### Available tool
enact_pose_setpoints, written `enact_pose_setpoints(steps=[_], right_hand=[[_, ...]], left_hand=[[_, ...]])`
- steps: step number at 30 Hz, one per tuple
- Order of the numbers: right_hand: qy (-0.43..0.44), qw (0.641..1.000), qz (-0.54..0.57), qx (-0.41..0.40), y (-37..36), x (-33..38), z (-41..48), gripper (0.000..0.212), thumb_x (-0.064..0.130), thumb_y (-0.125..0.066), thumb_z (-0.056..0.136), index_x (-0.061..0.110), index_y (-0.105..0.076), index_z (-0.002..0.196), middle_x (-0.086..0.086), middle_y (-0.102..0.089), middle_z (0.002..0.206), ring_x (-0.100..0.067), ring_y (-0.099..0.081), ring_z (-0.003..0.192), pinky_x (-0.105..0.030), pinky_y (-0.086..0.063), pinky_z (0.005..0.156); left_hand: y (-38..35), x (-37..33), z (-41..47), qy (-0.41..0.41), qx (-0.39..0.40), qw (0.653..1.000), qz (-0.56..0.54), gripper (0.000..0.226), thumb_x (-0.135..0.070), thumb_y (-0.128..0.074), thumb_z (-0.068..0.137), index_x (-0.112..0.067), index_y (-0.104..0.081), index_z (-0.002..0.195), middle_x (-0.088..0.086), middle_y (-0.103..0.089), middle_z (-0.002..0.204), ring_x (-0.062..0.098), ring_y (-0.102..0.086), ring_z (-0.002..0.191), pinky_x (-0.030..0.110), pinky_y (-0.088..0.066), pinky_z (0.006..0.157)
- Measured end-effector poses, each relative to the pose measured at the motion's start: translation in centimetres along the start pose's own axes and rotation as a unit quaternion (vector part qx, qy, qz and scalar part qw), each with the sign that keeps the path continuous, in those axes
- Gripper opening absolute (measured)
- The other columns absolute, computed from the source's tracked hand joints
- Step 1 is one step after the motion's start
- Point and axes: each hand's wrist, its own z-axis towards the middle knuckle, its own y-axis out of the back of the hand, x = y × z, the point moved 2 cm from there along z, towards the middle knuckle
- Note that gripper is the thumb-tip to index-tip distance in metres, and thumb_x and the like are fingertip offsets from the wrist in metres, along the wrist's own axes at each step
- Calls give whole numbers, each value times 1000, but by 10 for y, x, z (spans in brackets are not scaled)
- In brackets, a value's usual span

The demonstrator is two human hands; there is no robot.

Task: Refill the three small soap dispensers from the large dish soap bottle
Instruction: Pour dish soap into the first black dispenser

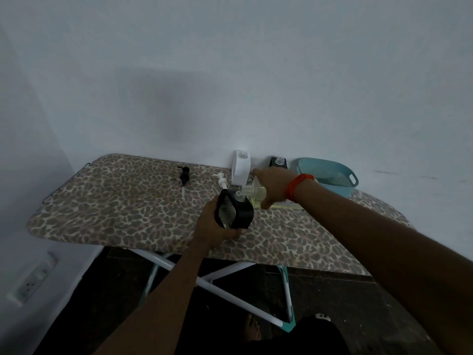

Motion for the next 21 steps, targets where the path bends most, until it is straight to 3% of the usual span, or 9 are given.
enact_pose_setpoints(steps=[3,6,10,13,18,19,21], right_hand=[[0,1000,2,-3,0,0,0,91,42,-90,60,13,-41,131,9,-43,78,-18,-51,78,-31,-44,65],[1,1000,1,-3,0,0,1,92,42,-90,60,14,-41,132,5,-49,85,-18,-52,81,-32,-45,67],[1,1000,0,-3,-2,1,1,91,44,-90,60,14,-41,131,-7,-62,105,-20,-53,85,-37,-53,75],[0,1000,-2,-3,-2,0,0,90,45,-89,60,14,-41,130,-7,-63,104,-20,-54,85,-37,-53,74],[0,1000,-5,-7,-2,0,1,92,45,-89,59,14,-41,131,-5,-60,98,-19,-51,83,-33,-45,68],[0,1000,-6,-8,-2,0,1,92,45,-89,59,14,-41,131,-5,-61,101,-19,-51,84,-33,-46,69],[-1,1000,-6,-11,-2,0,0,92,46,-89,59,15,-42,130,-5,-61,101,-20,-51,84,-33,-45,68]], left_hand=[[0,-1,-1,-4,-1,1000,-2,111,-50,-94,56,-22,-44,151,1,-54,145,25,-54,133,54,-48,107],[-1,1,0,-11,-1,1000,3,108,-46,-95,57,-24,-44,150,0,-54,145,24,-53,133,53,-48,107],[0,0,0,-39,-12,999,14,96,-39,-97,63,-60,-39,136,-30,-54,132,0,-54,125,31,-51,105],[0,-1,-1,-31,-14,999,10,95,-47,-95,59,-56,-41,136,-22,-55,135,9,-55,127,42,-50,106],[-1,3,1,-30,-13,999,13,106,-41,-96,59,-25,-44,149,0,-54,146,24,-53,133,53,-48,108],[-1,4,2,-31,-14,999,12,106,-39,-97,59,-28,-44,150,-2,-54,145,21,-53,133,51,-48,108],[0,3,2,-46,-16,999,12,99,-38,-98,60,-50,-43,143,-20,-56,139,5,-55,128,34,-52,105]])
